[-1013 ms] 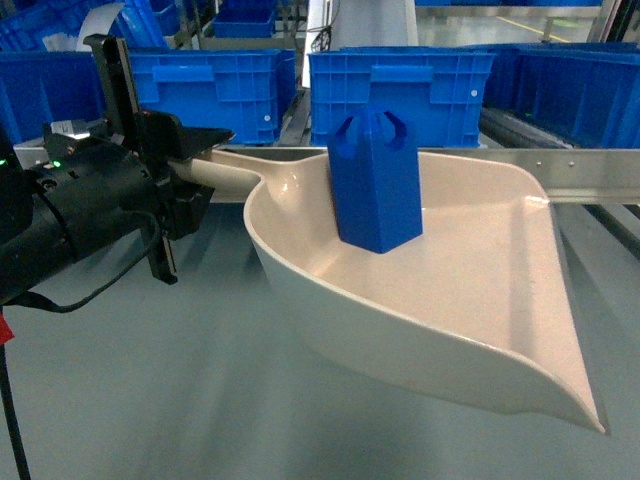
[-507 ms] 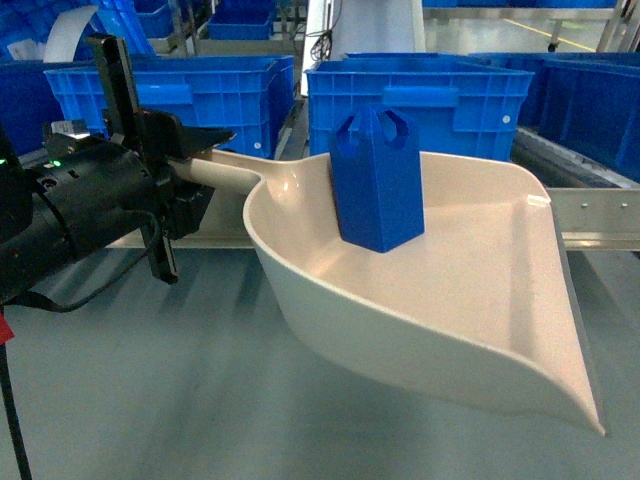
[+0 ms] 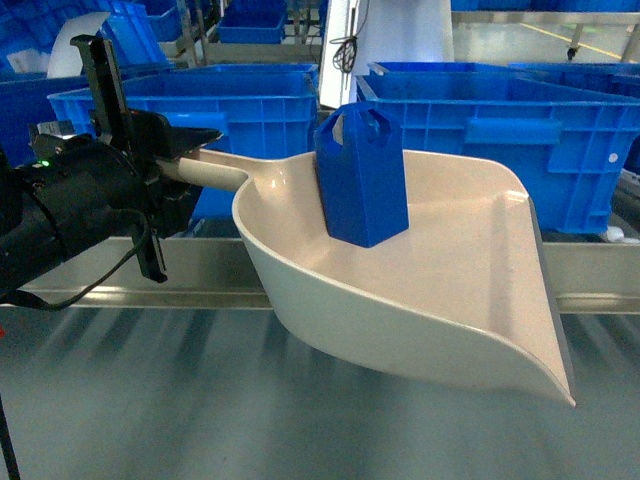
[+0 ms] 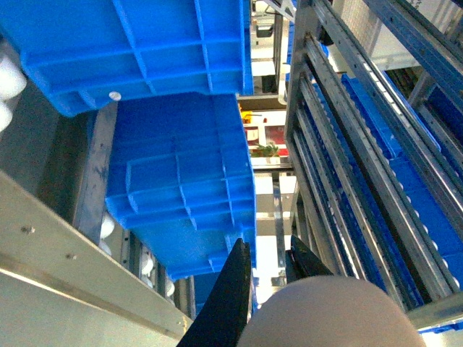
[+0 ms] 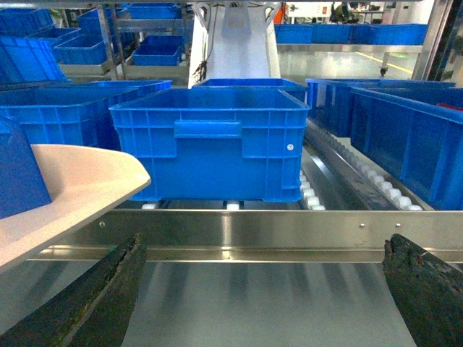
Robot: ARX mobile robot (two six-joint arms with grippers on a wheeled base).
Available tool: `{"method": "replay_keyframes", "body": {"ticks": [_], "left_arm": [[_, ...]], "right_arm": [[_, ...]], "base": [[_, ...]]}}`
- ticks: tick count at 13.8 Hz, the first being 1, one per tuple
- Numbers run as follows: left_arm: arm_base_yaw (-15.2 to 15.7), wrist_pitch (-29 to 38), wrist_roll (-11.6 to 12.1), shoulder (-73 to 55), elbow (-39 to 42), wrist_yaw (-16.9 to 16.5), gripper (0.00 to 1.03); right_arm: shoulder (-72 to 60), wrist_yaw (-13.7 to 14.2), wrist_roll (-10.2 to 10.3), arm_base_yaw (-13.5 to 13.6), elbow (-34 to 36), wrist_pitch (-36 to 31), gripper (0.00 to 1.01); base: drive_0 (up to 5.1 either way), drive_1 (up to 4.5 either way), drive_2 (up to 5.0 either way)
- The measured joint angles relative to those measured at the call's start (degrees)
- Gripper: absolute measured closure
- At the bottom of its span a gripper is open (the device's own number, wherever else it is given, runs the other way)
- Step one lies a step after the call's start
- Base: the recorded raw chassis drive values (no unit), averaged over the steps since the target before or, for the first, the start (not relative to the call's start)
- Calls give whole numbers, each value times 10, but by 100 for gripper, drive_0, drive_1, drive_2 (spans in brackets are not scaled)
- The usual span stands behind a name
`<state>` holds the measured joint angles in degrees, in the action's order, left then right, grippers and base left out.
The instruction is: Place part in tray to right shelf
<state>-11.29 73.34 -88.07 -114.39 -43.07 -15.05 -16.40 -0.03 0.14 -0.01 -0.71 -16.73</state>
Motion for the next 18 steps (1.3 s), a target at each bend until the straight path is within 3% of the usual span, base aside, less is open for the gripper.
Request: {"method": "replay_keyframes", "body": {"ticks": [9, 13, 18], "left_arm": [[-1, 0, 0, 0, -1, -1, 90], [-2, 0, 0, 0, 0, -2, 90], [-1, 0, 0, 0, -1, -2, 90]], "right_arm": [[-2, 0, 0, 0, 0, 0, 3], [-2, 0, 0, 0, 0, 0, 3], [-2, 0, 0, 0, 0, 0, 3]], "base": [[-3, 65, -70], [-6, 427, -439], [0, 0, 0]]}}
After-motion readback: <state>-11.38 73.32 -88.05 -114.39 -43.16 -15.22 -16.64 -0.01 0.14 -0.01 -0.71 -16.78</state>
